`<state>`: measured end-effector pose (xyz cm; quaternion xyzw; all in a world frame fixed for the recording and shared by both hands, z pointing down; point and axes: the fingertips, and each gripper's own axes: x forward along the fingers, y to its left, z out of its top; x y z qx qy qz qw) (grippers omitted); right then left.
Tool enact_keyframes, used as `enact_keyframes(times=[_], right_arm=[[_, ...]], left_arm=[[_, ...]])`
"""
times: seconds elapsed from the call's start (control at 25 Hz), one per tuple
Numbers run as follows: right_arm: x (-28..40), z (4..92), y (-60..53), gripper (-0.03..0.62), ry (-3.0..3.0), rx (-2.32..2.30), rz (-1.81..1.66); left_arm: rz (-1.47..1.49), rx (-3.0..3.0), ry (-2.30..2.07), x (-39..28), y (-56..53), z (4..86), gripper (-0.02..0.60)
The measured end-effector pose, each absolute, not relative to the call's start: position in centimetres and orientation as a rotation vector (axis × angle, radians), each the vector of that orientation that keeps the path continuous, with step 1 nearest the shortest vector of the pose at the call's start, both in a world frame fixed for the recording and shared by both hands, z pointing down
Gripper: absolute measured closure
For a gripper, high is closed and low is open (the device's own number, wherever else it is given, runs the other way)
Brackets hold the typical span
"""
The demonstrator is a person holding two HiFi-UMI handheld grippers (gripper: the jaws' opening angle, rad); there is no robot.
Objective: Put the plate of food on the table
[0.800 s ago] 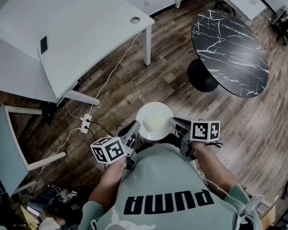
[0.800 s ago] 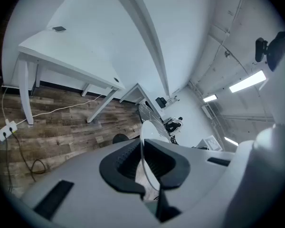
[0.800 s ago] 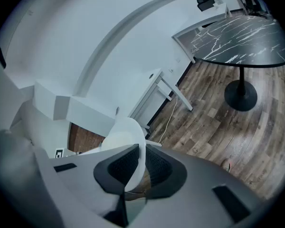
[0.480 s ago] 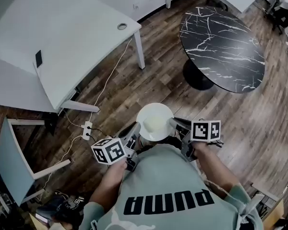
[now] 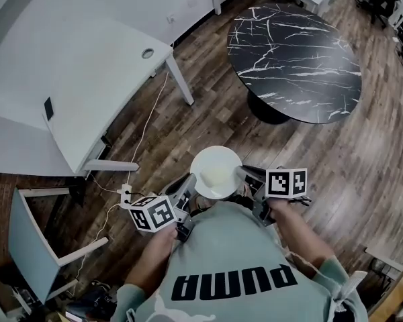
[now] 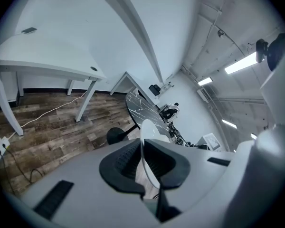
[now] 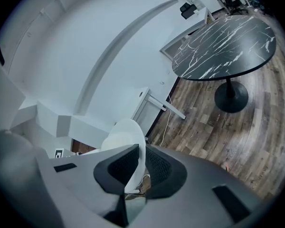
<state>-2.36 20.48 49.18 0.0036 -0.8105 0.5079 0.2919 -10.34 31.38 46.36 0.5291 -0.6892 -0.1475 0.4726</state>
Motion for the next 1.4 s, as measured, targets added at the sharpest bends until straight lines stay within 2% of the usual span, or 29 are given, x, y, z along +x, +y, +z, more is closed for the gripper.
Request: enact_keyframes(times=[0.84,1.4], right_arm=[[3.5,49.1,13.2,0.549,-2.238,0.171,1.464],[3.7,49.7,7.5,0.549,-2.228,0.430,1.510]], left_arm=[[-0.214,1.425,-1.618,-6.2,22.4,45.7,0.552],[-0.177,1.550,-1.447,-7.9,14.5,46.8,0.552]])
